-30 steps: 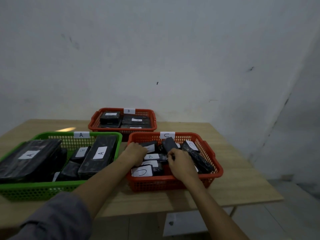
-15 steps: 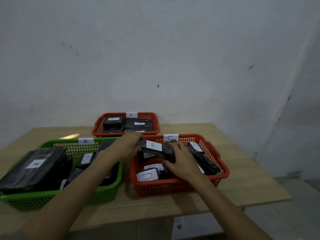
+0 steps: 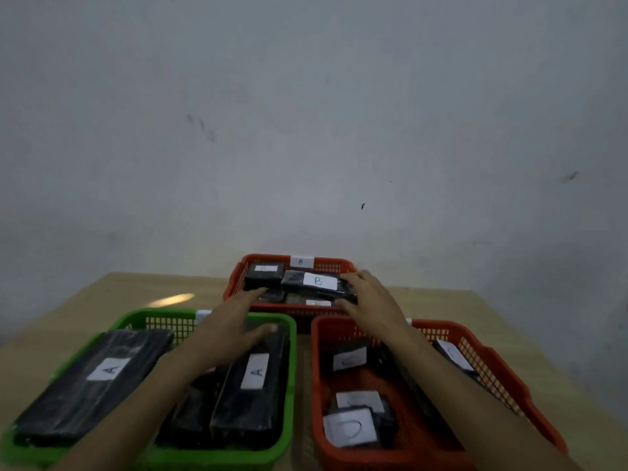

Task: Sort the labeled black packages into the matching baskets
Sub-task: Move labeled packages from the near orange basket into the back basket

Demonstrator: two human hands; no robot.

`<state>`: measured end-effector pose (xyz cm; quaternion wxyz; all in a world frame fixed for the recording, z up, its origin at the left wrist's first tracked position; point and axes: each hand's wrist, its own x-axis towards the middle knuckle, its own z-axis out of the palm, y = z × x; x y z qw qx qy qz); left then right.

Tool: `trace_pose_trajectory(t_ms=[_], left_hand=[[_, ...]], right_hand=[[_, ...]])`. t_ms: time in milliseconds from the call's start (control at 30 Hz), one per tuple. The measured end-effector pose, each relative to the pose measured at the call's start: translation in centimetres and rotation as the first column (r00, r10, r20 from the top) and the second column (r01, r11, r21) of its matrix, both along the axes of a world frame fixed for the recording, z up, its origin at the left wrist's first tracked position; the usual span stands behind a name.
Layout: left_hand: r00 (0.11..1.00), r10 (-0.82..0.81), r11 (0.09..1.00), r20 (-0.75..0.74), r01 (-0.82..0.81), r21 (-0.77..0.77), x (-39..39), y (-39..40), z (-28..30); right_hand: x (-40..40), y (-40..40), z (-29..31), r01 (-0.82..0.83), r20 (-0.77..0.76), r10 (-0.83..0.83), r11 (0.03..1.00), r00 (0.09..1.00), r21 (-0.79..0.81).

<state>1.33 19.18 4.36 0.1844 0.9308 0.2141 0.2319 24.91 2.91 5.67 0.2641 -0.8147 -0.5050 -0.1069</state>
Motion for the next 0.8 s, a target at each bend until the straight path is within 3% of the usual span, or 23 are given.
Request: trace_pose_trajectory(t_ms=[167, 367, 633, 800], left_hand=[[0.996, -0.040, 0.999, -0.084, 0.042, 0.029, 2.6, 4.3, -1.0], [0.981, -0.021, 0.996, -0.194, 0.037, 0.077, 8.3, 9.0, -1.1], [0.945, -0.066, 0.997, -0.321, 0.074, 0.014, 12.0, 11.4, -3.3], [0.934, -0.062, 0.998, -0.352, 0.066, -0.001, 12.4, 11.6, -3.5]], right_hand=[[5.4, 7.0, -0.7, 0.117, -0.033, -0.122, 0.985, 0.992, -0.124], [10.4, 14.1, -3.1, 0.141, 0.027, -0.139, 0.964, 0.990, -0.224], [14.8, 17.6, -5.3, 0.225, 0.157, -0.180, 0.911, 0.971, -0.346], [15.2, 18.9, -6.1, 0.205, 0.149, -0.155, 0.883, 0.977, -0.422]])
